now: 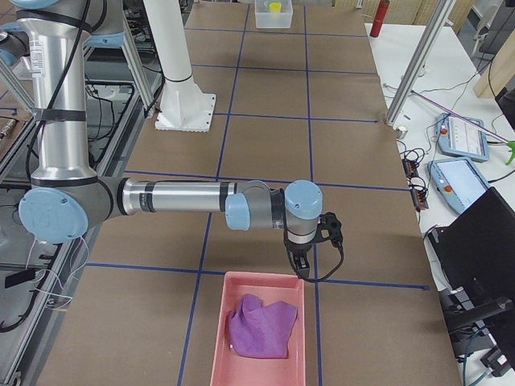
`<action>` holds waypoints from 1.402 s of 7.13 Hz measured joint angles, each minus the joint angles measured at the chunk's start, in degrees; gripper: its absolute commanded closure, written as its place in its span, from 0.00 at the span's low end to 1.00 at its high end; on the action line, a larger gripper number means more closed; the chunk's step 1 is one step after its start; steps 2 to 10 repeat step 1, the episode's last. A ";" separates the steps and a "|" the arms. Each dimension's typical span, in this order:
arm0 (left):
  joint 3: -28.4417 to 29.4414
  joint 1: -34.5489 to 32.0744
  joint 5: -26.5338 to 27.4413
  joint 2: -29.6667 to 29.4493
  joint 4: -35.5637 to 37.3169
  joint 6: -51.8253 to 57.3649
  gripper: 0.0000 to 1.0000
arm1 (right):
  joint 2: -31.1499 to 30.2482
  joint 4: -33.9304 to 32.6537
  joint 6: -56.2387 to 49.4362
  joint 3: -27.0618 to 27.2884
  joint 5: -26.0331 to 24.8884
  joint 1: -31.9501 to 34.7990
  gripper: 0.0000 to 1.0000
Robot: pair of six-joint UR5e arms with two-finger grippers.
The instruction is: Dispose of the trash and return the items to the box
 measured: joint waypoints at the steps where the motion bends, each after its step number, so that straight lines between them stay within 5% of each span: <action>1: 0.05 0.03 0.00 -0.01 -0.03 0.06 0.02 | -0.09 0.02 0.02 0.13 -0.20 -0.03 0.00; 10: 0.05 0.03 0.00 -0.01 -0.03 0.06 0.02 | -0.09 0.02 0.02 0.13 -0.20 -0.03 0.00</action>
